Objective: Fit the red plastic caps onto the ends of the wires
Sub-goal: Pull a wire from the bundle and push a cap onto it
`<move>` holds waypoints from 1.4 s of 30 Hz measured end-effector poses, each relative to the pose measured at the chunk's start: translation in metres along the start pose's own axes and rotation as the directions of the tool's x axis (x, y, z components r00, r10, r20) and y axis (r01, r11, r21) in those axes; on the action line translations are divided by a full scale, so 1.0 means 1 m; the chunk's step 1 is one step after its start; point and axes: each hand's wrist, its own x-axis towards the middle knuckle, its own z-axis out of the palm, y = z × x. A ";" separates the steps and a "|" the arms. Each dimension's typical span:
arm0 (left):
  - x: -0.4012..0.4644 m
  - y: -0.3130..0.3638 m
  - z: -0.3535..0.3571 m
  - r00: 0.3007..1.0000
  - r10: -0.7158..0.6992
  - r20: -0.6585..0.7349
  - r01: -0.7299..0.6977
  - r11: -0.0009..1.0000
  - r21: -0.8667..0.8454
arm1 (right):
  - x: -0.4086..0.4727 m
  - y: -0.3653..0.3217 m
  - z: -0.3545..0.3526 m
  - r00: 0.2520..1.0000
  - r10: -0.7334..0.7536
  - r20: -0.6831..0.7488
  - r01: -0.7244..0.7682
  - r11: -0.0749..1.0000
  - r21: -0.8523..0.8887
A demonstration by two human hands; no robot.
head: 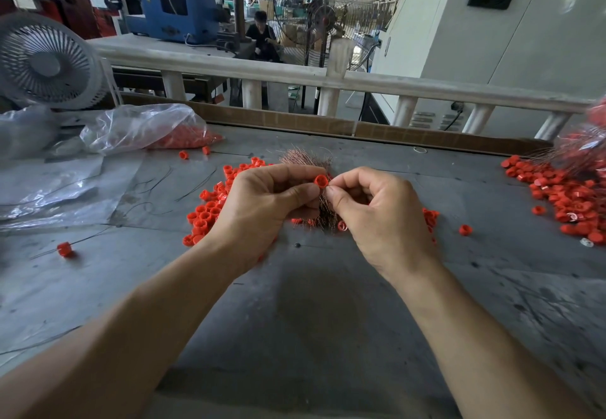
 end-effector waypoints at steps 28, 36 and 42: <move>0.003 0.003 -0.008 0.976 -0.195 0.096 0.212 0.949 -0.235 | 0.001 0.001 -0.001 0.998 0.014 0.066 -0.025 0.983 0.183; 0.003 0.003 -0.006 0.981 -0.172 0.087 0.187 0.955 -0.231 | 0.001 0.001 -0.001 0.995 0.074 0.066 -0.086 0.972 0.216; 0.002 0.005 -0.005 0.987 -0.143 0.077 0.156 0.966 -0.205 | 0.002 0.002 0.001 0.992 0.105 0.062 -0.117 0.966 0.231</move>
